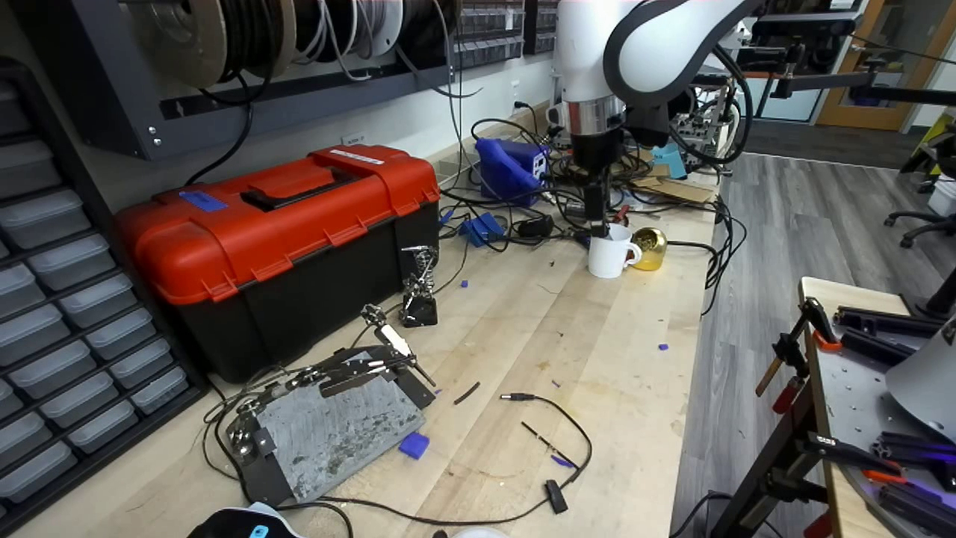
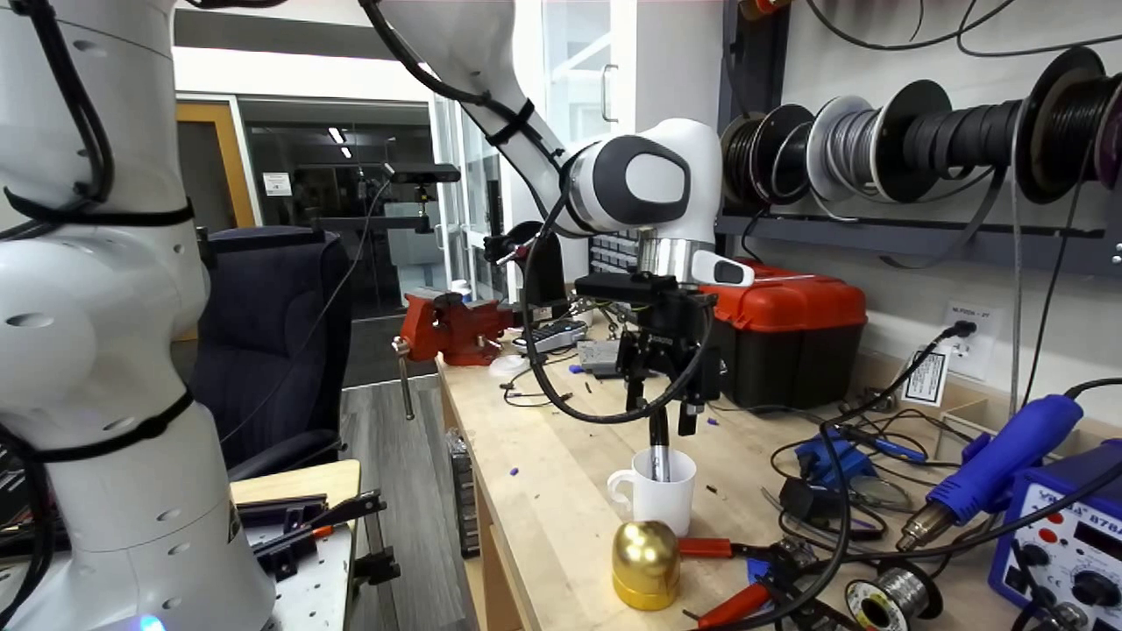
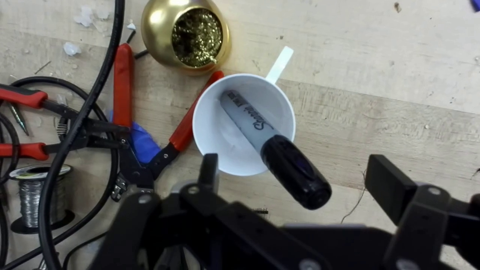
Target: Remove the black marker from the white mug
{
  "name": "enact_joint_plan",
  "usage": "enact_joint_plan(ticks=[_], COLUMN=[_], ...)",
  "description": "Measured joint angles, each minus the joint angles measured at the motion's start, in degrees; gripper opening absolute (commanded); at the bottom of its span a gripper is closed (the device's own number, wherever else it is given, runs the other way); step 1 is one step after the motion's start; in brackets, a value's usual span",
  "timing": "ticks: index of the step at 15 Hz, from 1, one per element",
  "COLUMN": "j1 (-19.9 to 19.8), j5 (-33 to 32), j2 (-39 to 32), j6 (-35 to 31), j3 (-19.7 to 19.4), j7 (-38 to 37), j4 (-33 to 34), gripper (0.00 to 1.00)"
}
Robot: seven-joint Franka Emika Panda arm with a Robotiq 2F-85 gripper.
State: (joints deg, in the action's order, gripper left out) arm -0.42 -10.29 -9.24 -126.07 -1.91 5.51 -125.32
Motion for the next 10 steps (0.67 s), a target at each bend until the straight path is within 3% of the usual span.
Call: enact_joint_plan(ticks=[1, 3, 5, 10], j1=[0.0, 0.0, -0.02, -0.38], j5=[0.0, 0.02, 0.11, 0.15], j2=[-0.48, -1.34, -2.09, -2.37], j6=[0.0, 0.0, 0.0, 0.0], j3=[0.0, 0.0, 0.0, -0.03], j7=[0.0, 0.02, 0.02, 0.02], j4=[0.45, 1.22, 1.73, 1.8], gripper=[0.97, 0.73, 0.62, 0.24])
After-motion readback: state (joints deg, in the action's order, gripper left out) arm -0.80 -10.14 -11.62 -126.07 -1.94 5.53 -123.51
